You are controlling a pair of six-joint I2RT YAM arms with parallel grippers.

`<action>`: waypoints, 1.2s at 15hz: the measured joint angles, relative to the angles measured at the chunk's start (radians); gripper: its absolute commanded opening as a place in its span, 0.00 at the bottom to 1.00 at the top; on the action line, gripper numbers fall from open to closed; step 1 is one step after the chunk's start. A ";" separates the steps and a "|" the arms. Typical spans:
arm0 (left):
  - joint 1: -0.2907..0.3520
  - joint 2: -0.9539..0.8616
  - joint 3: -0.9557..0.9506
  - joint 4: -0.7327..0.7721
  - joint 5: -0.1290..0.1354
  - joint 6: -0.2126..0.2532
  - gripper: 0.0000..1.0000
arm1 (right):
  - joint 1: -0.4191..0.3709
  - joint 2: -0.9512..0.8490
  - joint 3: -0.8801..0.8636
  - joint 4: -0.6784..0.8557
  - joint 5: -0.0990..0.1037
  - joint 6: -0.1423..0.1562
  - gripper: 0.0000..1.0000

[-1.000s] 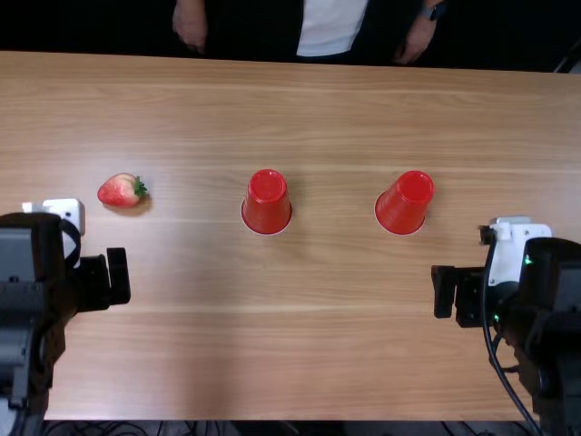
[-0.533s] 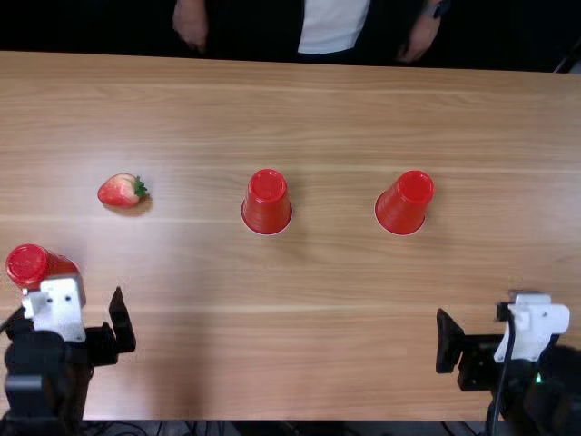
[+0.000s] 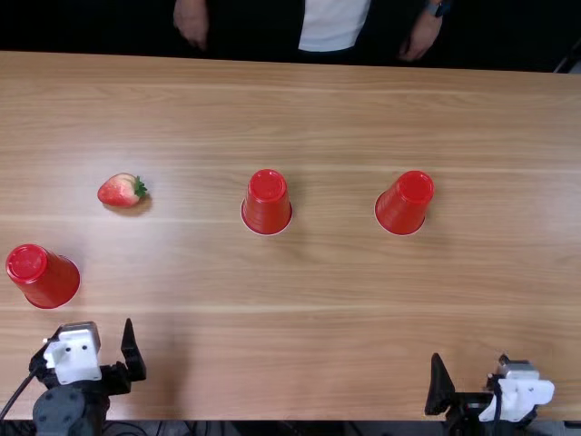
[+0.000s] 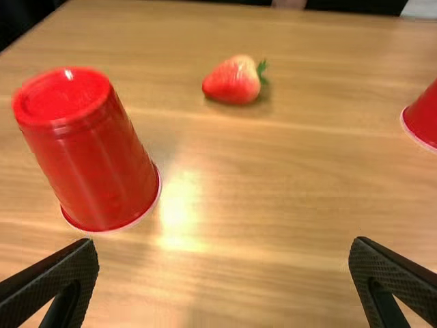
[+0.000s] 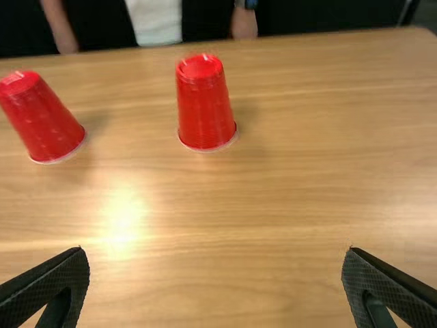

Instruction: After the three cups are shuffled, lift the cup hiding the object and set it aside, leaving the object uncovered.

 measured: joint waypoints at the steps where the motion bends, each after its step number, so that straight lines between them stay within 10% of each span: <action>1: 0.000 0.000 -0.009 0.088 0.000 0.000 1.00 | -0.011 -0.001 -0.010 0.021 0.000 -0.001 1.00; 10: 0.000 0.000 -0.245 0.729 0.005 0.008 1.00 | -0.013 -0.001 -0.378 1.017 -0.002 -0.005 1.00; 14: 0.000 0.001 -0.245 0.574 0.092 0.011 1.00 | -0.013 -0.001 -0.535 1.064 -0.021 -0.005 1.00; 18: 0.000 0.000 -0.245 0.571 0.119 0.011 1.00 | -0.013 -0.001 -0.538 1.023 -0.041 -0.005 1.00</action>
